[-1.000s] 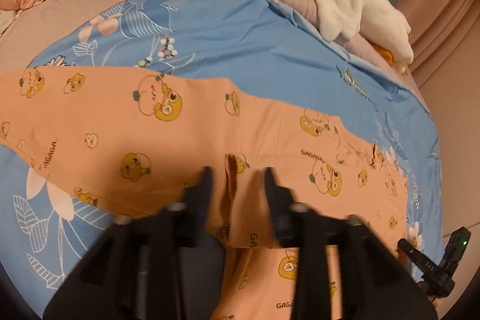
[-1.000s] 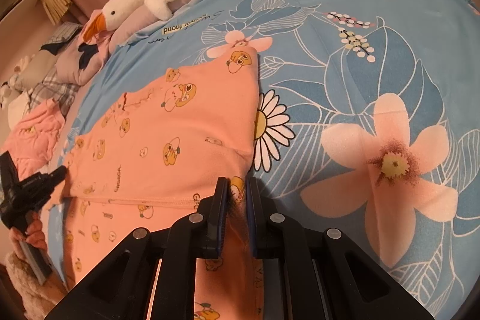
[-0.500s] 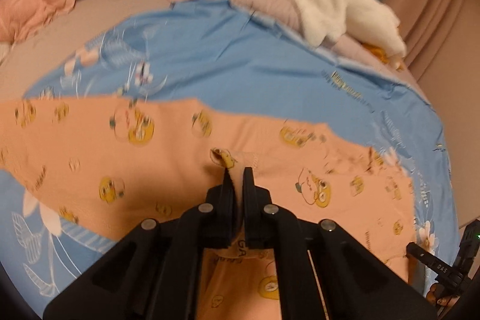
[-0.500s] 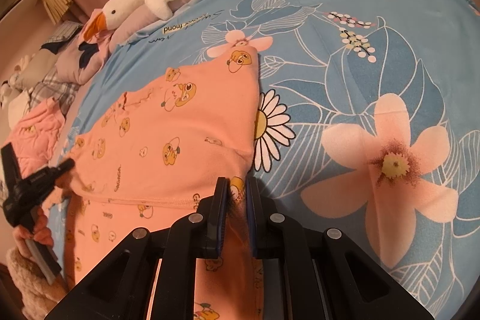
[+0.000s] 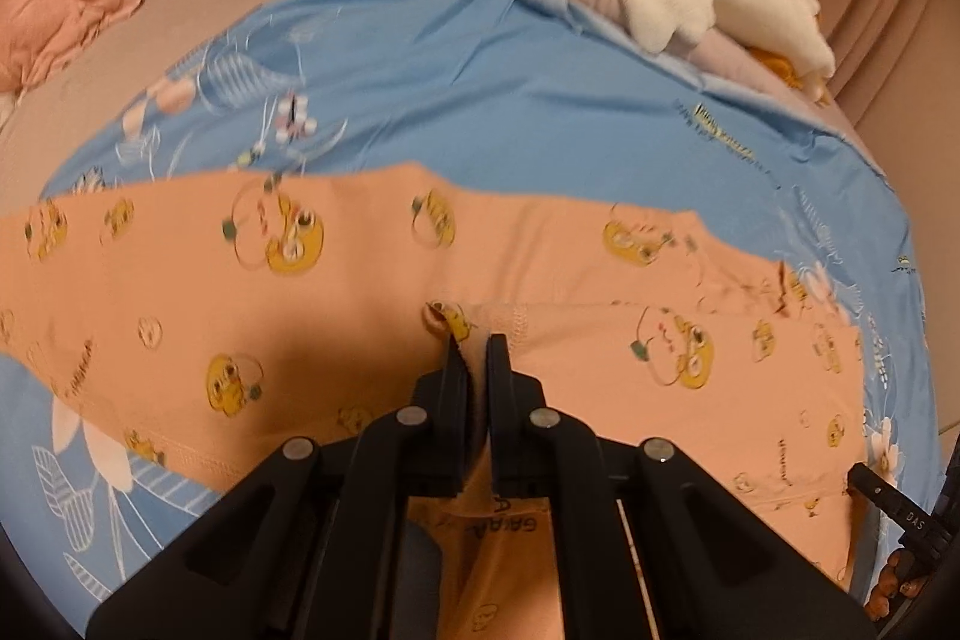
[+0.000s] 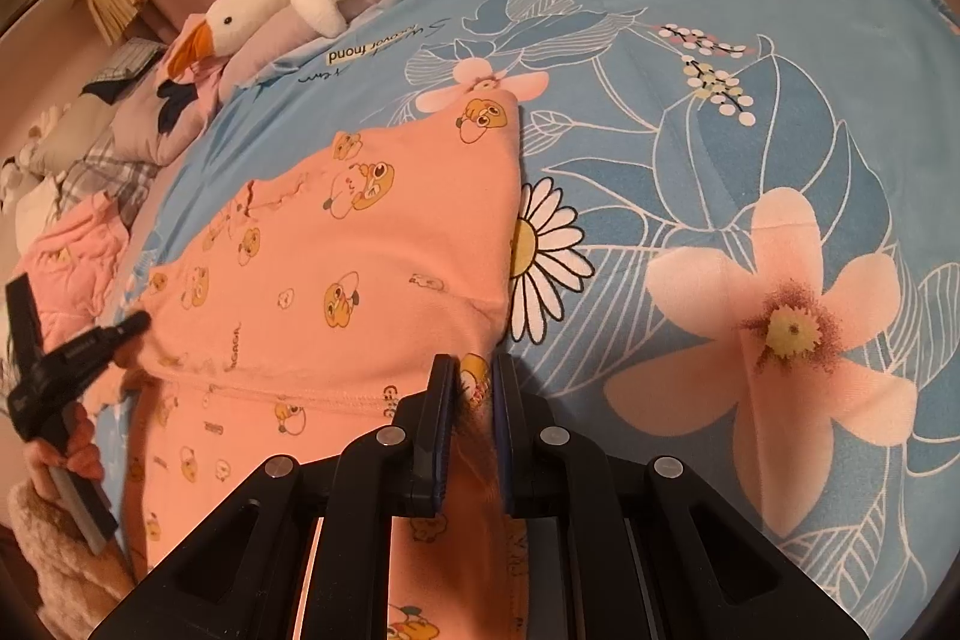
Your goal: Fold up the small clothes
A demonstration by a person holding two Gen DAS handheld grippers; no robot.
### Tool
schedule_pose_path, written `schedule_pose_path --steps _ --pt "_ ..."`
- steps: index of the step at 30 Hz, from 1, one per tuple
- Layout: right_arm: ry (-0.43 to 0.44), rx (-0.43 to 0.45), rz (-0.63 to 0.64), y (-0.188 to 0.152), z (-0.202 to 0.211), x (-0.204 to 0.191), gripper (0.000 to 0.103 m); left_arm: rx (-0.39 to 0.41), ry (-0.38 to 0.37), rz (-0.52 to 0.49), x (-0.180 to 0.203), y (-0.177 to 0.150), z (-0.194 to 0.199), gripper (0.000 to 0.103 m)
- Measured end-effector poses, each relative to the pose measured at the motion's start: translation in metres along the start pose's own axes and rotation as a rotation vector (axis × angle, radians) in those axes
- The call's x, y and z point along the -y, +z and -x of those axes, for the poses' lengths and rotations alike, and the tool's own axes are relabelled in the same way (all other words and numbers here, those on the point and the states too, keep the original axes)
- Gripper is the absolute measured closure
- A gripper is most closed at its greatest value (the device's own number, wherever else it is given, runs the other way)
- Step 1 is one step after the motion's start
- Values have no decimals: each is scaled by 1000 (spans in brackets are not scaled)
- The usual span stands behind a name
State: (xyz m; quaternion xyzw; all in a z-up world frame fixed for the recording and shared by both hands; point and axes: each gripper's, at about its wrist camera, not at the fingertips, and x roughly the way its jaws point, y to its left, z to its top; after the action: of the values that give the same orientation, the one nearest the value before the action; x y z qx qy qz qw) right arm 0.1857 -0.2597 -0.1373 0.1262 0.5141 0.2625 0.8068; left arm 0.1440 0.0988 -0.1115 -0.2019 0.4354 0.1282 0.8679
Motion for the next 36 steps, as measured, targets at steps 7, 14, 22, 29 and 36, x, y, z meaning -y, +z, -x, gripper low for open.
schedule_pose_path --steps 7,14,22,29,36 --pt "-1 -1 2 0 0 0 94 -25 21 1 1 -4 -8 94" --pt "-3 -1 2 0 -1 0 94 -30 -25 58 -9 -6 -12 91" --pt "-10 1 5 0 -3 -1 93 -24 -40 83 -8 -8 -10 90" --pt "-8 7 5 0 -3 -1 93 -10 5 67 -4 -14 15 61" --pt "-137 169 55 -8 31 -12 27 150 80 72 -54 -23 96 20"
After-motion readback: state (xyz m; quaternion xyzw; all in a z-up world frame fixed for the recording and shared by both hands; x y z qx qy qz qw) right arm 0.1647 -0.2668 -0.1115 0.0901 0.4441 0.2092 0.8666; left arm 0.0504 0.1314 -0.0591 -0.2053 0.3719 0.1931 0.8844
